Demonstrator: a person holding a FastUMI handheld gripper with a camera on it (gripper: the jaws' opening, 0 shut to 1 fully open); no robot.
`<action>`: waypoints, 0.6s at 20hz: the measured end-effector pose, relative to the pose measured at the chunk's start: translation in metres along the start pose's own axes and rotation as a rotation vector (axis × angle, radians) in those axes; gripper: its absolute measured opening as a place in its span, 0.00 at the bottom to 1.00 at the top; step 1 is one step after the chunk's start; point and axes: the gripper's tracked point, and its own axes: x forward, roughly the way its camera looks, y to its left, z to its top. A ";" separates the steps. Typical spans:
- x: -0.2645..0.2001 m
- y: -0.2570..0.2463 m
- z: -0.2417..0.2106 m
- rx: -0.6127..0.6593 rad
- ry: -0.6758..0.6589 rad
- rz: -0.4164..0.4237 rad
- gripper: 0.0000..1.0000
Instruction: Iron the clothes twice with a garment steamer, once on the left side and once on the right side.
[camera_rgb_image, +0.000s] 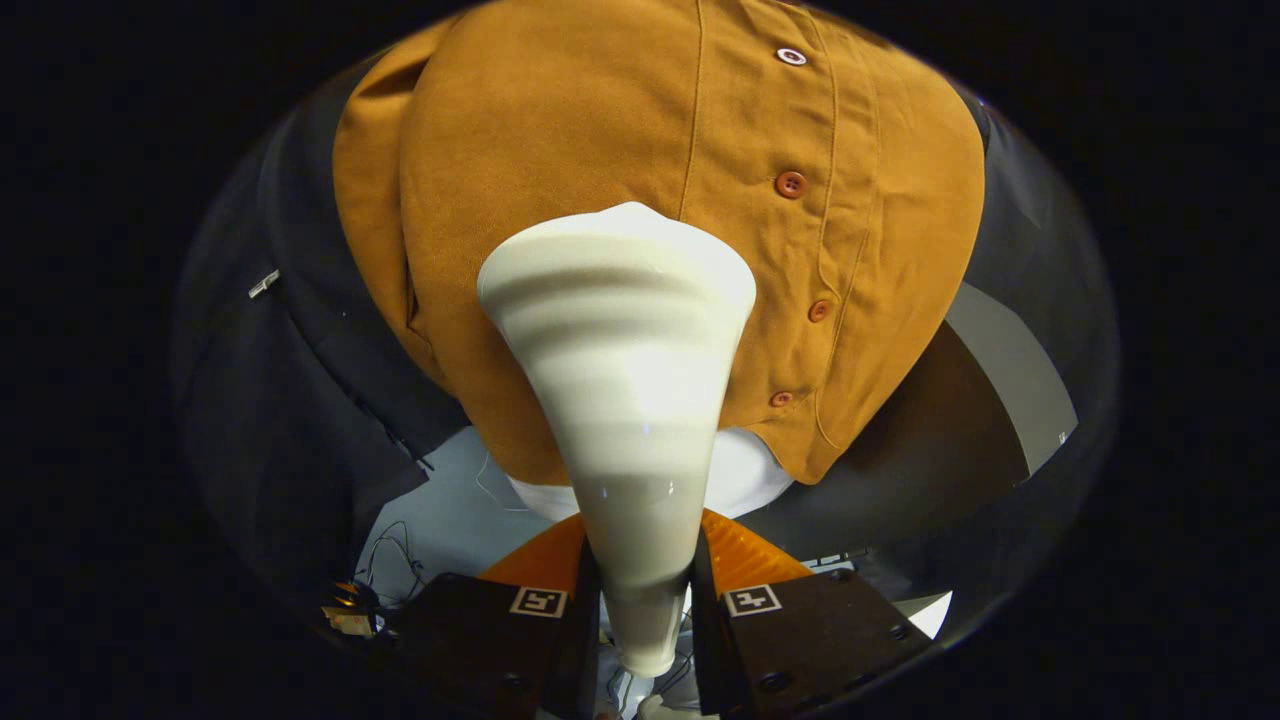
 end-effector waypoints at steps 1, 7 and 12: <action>-0.005 -0.001 0.001 0.003 -0.008 -0.001 0.42; -0.046 -0.020 0.024 0.033 -0.101 -0.022 0.42; -0.075 -0.047 0.038 0.071 -0.169 -0.060 0.42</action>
